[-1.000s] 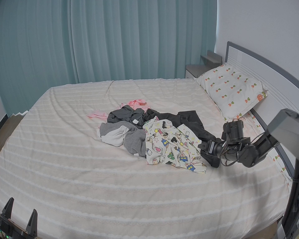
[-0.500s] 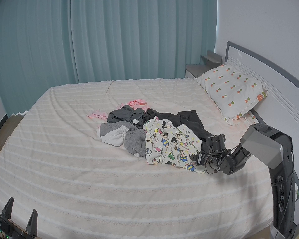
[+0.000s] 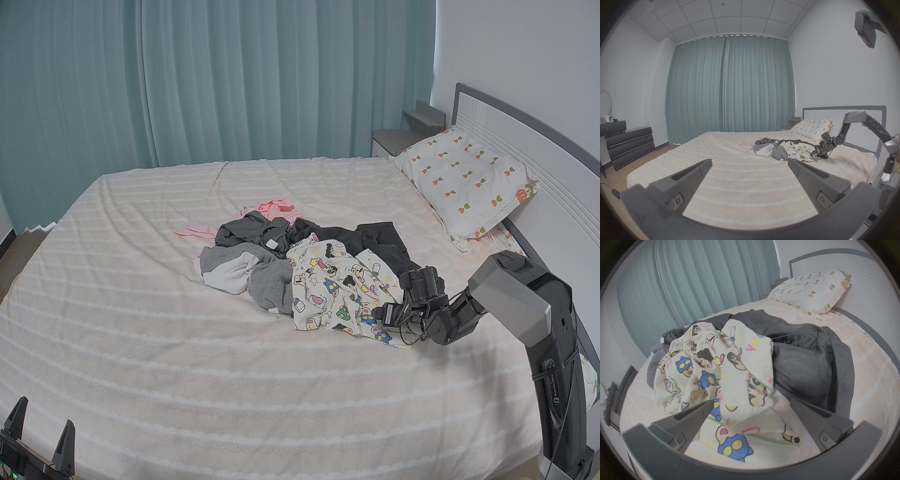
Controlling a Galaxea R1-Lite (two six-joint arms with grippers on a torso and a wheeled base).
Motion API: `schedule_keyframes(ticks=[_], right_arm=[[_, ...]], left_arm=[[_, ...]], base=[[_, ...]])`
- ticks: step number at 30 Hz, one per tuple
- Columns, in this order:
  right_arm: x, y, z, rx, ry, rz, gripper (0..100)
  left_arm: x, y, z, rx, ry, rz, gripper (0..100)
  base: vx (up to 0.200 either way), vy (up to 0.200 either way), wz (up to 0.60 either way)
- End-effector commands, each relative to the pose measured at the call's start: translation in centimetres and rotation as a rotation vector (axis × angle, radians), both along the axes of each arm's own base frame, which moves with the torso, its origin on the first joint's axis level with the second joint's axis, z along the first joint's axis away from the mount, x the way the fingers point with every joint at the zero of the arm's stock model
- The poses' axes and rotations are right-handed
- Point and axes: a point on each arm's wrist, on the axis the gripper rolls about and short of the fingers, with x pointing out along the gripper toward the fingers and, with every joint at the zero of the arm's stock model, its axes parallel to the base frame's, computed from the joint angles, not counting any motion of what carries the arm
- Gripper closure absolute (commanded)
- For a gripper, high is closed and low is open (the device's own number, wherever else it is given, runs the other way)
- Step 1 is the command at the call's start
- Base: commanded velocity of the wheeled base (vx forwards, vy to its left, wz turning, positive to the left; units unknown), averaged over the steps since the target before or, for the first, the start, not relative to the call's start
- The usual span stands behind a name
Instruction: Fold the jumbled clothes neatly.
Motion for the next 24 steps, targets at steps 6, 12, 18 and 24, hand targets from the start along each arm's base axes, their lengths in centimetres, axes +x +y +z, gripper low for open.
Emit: schedule_keyframes(ticks=[6, 12, 18, 24], right_arm=[[0.7, 1.1, -1.4, -0.034, -0.006, -0.008, 100], [0.3, 0.7, -1.0, -0.034, 0.002, -0.017, 100], [-0.4, 0.0, 0.8, -0.004, 0.001, -0.024, 100], [-1.9, -1.2, 4.8, 0.133, -0.001, 0.007, 100]], left_arm=[[0.1, 0.0, -0.5, 0.0, 0.012, 0.001, 0], [0.1, 0.0, -0.5, 0.0, 0.012, 0.001, 0], [0.1, 0.0, -0.5, 0.0, 0.01, 0.001, 0], [0.1, 0.0, -0.5, 0.0, 0.01, 0.001, 0]], base=[[0.0, 0.0, 0.0], [0.0, 0.0, 0.0], [0.0, 0.0, 0.0], [0.0, 0.0, 0.0]])
